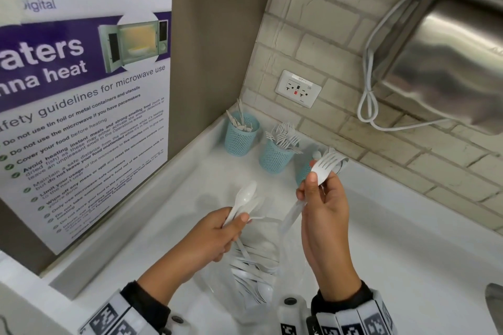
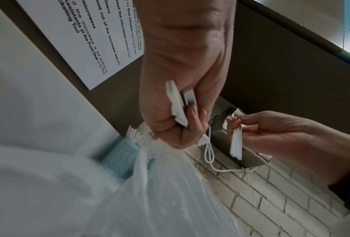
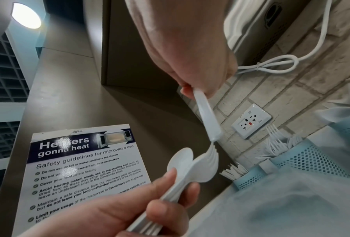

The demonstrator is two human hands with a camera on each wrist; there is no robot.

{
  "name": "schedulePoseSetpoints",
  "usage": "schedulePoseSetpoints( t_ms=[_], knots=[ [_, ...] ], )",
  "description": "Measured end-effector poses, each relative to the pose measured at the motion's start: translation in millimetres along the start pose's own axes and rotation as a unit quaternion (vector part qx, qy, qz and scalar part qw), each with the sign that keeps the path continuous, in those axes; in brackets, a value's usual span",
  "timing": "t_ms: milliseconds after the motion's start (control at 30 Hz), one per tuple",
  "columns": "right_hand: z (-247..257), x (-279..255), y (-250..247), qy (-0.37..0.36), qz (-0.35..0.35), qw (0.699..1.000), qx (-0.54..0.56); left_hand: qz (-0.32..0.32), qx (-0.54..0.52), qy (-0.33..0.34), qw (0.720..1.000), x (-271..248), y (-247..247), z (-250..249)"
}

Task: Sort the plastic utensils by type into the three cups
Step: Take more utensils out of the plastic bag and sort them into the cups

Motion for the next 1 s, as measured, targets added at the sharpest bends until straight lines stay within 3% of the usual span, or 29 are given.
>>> schedulePoseSetpoints(
  t_ms=[233,400,533,700,900,1000],
  knots=[
    [-14,-6,3,0.058,0.028,0.997,-0.039,-0.056,-0.028,0.064,0.996,-2,1,-5],
    [-22,-15,7,0.127,0.068,0.987,-0.074,-0.077,-0.062,0.061,0.993,-3,-1,-8],
    [-29,-21,9,0.140,0.100,0.978,-0.115,-0.087,-0.066,0.059,0.992,-1,1,-8],
    [-37,-20,10,0.153,0.085,0.979,-0.105,-0.099,-0.058,0.050,0.992,3,-1,-4],
    [-36,-18,11,0.197,0.070,0.976,-0.056,-0.118,-0.048,0.072,0.989,2,2,-6],
    [-36,-22,16,0.199,0.105,0.971,-0.084,-0.114,-0.026,0.100,0.988,1,5,-7]
  ],
)
Point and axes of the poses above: each hand's wrist, its own x-axis towards the middle knuckle, its own y-axis out of the palm, z = x × y, the point moved 1 cm from there along x, towards the middle knuckle
